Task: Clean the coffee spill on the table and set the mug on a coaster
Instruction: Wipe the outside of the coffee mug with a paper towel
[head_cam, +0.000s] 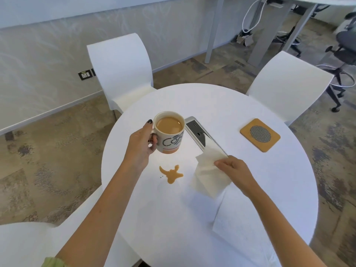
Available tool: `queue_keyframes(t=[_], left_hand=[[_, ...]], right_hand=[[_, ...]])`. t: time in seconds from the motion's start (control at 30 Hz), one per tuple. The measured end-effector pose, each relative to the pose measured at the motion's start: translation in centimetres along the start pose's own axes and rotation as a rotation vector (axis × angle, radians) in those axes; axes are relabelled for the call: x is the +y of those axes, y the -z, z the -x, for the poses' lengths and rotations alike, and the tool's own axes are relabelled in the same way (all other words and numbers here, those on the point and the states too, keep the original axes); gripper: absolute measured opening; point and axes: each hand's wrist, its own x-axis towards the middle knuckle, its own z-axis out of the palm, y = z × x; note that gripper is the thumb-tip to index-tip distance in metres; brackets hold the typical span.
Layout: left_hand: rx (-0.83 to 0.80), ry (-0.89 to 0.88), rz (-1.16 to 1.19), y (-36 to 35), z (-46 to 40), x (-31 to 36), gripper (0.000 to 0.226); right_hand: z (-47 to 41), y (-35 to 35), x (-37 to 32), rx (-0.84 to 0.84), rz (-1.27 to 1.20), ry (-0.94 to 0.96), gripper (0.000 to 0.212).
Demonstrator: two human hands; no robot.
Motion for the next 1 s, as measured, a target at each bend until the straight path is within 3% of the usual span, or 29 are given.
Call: queue_keyframes(t=[0.03, 0.13, 0.2, 0.27, 0.37, 0.57, 0.7, 0.83, 1.0], left_hand=[[-0.011, -0.005, -0.006, -0.1, 0.0, 0.2, 0.027], [-0.035, -0.007, -0.035, -0.3, 0.0, 0.9, 0.027], [-0.048, -0.001, -0.047, -0.4, -0.1, 1.1, 0.025], [-0.060, 0.001, -0.047, -0.6, -0.1, 1.3, 0.024], [-0.076, 0.008, -0.041, -0.9, -0.1, 1.5, 0.023], [-0.080, 0.042, -0.019, -1.1, -0.2, 1.4, 0.024], [-0.064, 0.053, -0.027, -1.2, -0.4, 1.0, 0.025], [-0.058, 0.057, -0.040, -1.1, -0.5, 0.6, 0.027], [-0.076, 0.046, -0.104, -0.6, -0.8, 0.0, 0.024]], right_hand=[[-0.4, -1.1, -0.4, 0.081, 0.005, 0.018, 0.006], [-1.3, -4.4, -2.0, 0.235, -0.118, -0.026, 0.035], [-1.9, -6.2, -3.1, 0.272, -0.300, -0.134, 0.031], [-2.6, -7.7, -3.9, 0.176, -0.472, -0.224, 0.019], [-3.5, -9.7, -4.6, -0.004, -0.757, -0.349, 0.028], [-3.2, -12.1, -6.0, -0.102, -1.261, -0.547, 0.024], [-3.3, -13.5, -5.6, -0.303, -1.532, -0.482, 0.053], [-3.5, -14.1, -5.2, -0.474, -1.686, -0.382, 0.059], [-3.9, -14.6, -5.5, -0.486, -1.750, -0.340, 0.069]])
